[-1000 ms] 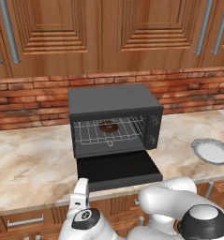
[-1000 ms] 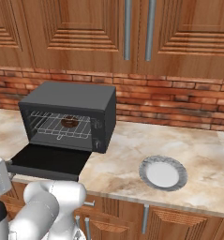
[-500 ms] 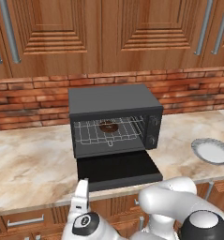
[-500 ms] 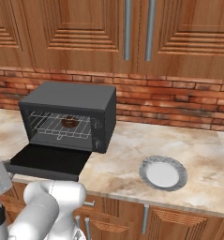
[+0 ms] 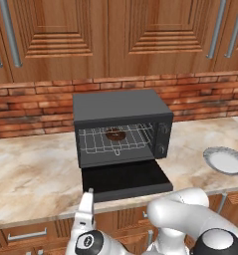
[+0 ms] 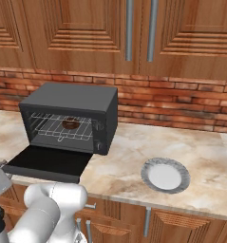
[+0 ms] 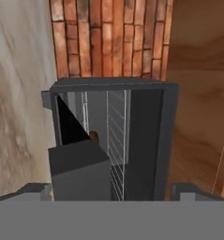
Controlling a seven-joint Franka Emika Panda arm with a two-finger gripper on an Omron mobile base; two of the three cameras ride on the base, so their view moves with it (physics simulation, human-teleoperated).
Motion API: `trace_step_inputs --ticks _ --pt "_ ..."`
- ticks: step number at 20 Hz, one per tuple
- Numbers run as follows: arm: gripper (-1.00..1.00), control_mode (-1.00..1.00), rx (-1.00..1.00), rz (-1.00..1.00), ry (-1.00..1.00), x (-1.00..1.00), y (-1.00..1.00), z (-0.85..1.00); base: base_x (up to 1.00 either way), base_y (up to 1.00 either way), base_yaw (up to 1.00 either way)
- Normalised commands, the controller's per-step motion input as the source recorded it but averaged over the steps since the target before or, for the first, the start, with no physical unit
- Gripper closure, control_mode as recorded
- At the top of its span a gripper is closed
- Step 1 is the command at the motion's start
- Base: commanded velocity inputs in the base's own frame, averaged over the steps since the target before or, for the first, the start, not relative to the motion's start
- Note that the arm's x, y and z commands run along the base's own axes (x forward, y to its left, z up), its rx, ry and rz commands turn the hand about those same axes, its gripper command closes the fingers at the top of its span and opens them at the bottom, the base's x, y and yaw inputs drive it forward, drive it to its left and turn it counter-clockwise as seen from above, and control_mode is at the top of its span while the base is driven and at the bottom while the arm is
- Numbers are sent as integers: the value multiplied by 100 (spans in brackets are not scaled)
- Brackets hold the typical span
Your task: Pick up the bagel from the plate, place it on the toaster oven rack, close the door, and set the timer.
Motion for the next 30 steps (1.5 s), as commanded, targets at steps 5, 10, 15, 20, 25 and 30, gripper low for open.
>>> trace_step_inputs --ticks 5,10,15,20,25,30 --pt "-100 -100 0 0 -2 -2 -17 54 0 0 0" --pt "-100 -100 0 0 0 -1 -33 50 0 0 0" --pt "-100 -100 1 0 0 0 -44 35 0 0 0" --pt "-100 -100 0 0 0 1 -41 20 0 0 0" --pt "-100 -100 0 0 0 10 -27 24 0 0 0" --pt "-100 -100 0 0 0 19 -7 36 0 0 0"
